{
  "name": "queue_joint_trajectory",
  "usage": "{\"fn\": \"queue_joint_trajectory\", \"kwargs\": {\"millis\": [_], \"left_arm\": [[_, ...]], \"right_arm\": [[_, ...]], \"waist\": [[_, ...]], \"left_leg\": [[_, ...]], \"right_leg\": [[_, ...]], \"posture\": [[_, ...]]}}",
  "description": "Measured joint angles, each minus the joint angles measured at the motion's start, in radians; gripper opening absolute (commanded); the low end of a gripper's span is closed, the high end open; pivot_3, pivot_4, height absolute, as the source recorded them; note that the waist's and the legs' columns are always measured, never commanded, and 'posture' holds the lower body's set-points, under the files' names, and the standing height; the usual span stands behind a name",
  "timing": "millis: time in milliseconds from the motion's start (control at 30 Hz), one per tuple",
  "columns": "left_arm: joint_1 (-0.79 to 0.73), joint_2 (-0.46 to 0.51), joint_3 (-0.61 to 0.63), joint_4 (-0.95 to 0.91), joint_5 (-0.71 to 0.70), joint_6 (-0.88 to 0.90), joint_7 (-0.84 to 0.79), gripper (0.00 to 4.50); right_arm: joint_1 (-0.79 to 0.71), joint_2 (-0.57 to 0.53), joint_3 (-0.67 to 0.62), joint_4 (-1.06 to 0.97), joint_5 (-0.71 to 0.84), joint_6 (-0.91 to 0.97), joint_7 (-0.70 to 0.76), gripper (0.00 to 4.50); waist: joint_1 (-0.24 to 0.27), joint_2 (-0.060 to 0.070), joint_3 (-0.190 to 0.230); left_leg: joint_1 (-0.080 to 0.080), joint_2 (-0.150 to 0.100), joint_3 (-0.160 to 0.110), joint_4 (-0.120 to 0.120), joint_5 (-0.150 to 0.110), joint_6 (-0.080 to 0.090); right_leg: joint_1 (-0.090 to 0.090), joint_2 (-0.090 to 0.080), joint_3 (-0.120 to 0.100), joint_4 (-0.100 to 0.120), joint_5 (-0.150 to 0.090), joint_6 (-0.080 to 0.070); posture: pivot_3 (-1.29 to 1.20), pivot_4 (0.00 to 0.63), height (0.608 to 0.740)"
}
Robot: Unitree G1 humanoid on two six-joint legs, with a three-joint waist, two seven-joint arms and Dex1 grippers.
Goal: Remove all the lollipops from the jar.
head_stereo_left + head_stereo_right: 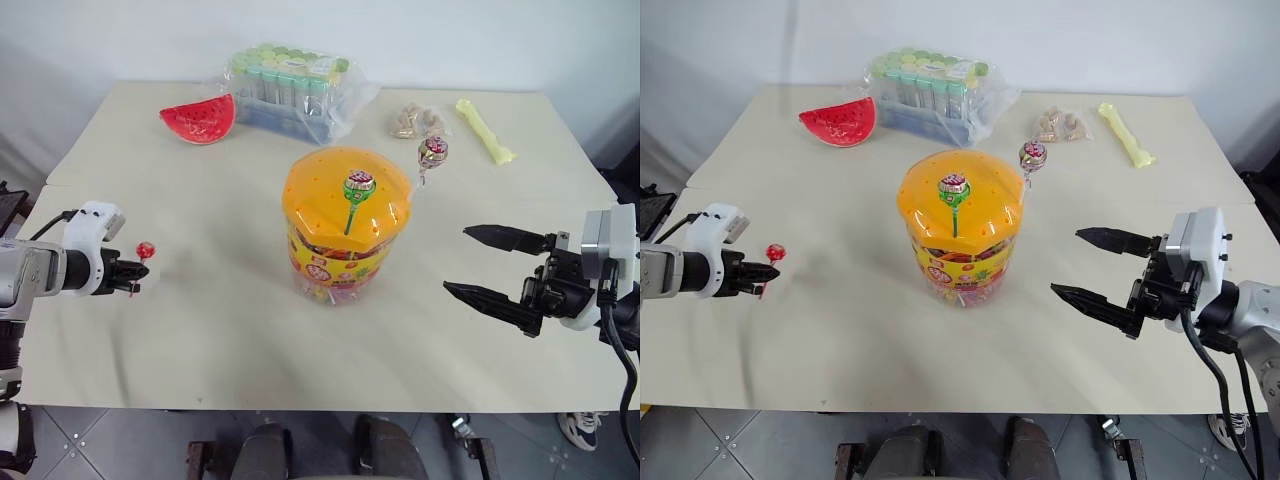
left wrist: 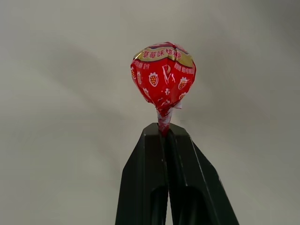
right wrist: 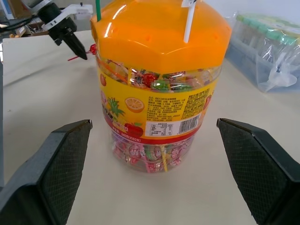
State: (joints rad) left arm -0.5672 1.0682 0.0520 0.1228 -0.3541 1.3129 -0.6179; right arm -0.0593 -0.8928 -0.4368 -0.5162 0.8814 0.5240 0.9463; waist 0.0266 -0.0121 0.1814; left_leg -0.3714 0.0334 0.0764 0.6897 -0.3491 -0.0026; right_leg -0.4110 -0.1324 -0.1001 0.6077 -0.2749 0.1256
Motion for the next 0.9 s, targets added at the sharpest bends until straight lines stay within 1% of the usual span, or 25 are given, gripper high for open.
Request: {"fn": "queue_joint_trajectory", "kwargs": {"millis": [100, 167, 333, 467, 600, 700, 767, 867, 900], "left_arm": [[-0.019, 0.000, -0.027, 0.058, 0.021, 0.018, 0.014, 1.02], [-0.049, 0.000, -0.037, 0.084, 0.027, 0.032, 0.015, 1.61], [-0.078, 0.007, -0.059, 0.076, 0.031, 0.056, 0.001, 3.19], [-0.127, 0.067, -0.075, 0.033, 0.006, 0.060, -0.073, 4.42], [-0.217, 0.152, -0.102, -0.025, -0.022, 0.052, -0.174, 4.47], [-0.269, 0.162, -0.106, -0.052, -0.051, 0.036, -0.236, 4.47], [-0.289, 0.129, -0.075, -0.076, -0.093, -0.004, -0.278, 4.47], [-0.322, 0.021, 0.027, -0.101, -0.197, -0.080, -0.355, 4.47], [-0.324, -0.038, 0.083, -0.104, -0.233, -0.136, -0.379, 4.47]], "right_arm": [[-0.001, 0.003, 0.006, 0.011, -0.008, 0.000, 0.000, 4.50], [-0.012, 0.003, 0.014, 0.011, -0.015, 0.000, 0.001, 4.50], [-0.013, 0.003, 0.016, 0.016, -0.026, 0.000, 0.009, 4.50], [-0.024, -0.006, 0.016, 0.043, -0.037, 0.000, 0.028, 4.50], [-0.043, -0.030, 0.007, 0.078, -0.051, -0.004, 0.059, 4.50], [-0.047, -0.040, -0.005, 0.096, -0.066, -0.007, 0.075, 4.50], [-0.047, -0.042, -0.009, 0.100, -0.070, -0.007, 0.083, 4.50], [-0.048, -0.047, -0.017, 0.100, -0.068, -0.006, 0.099, 4.50], [-0.048, -0.047, -0.030, 0.100, -0.066, -0.003, 0.102, 4.50]], "waist": [[-0.001, 0.000, 0.000], [-0.001, 0.000, 0.000], [-0.001, 0.000, 0.000], [-0.001, -0.002, 0.001], [-0.001, -0.002, 0.001], [-0.001, -0.002, 0.001], [0.001, -0.002, 0.001], [0.001, -0.002, 0.001], [0.001, -0.002, 0.001]], "left_leg": [[0.000, 0.000, 0.001, 0.000, 0.000, 0.000], [0.000, 0.000, 0.001, 0.000, 0.000, 0.000], [0.000, 0.000, 0.001, 0.000, 0.000, 0.000], [0.000, 0.000, 0.001, 0.000, 0.000, 0.000], [0.000, 0.000, 0.002, 0.000, 0.000, 0.000], [0.000, 0.000, 0.002, 0.000, 0.000, 0.000], [0.000, 0.000, 0.002, 0.001, 0.000, 0.000], [-0.001, 0.000, 0.002, 0.002, 0.000, 0.000], [-0.001, 0.000, 0.002, 0.002, 0.000, 0.001]], "right_leg": [[-0.001, 0.000, 0.000, 0.000, 0.000, 0.000], [-0.001, 0.000, 0.000, 0.001, 0.000, 0.000], [-0.001, 0.000, 0.000, 0.001, 0.000, 0.000], [-0.001, 0.000, 0.000, 0.001, 0.000, 0.000], [-0.001, 0.000, 0.001, 0.001, 0.000, 0.000], [-0.001, 0.000, 0.001, 0.001, 0.000, 0.000], [-0.001, 0.000, 0.001, 0.001, 0.000, 0.000], [-0.001, 0.000, 0.001, 0.002, 0.000, 0.000], [-0.001, 0.000, 0.002, 0.002, 0.000, 0.000]], "posture": [[0.00, 0.150, 0.740], [0.00, 0.150, 0.740], [0.00, 0.150, 0.740], [0.00, 0.150, 0.740], [0.00, 0.150, 0.740], [0.00, 0.150, 0.740], [0.00, 0.150, 0.740], [0.00, 0.150, 0.740], [0.00, 0.150, 0.740]]}}
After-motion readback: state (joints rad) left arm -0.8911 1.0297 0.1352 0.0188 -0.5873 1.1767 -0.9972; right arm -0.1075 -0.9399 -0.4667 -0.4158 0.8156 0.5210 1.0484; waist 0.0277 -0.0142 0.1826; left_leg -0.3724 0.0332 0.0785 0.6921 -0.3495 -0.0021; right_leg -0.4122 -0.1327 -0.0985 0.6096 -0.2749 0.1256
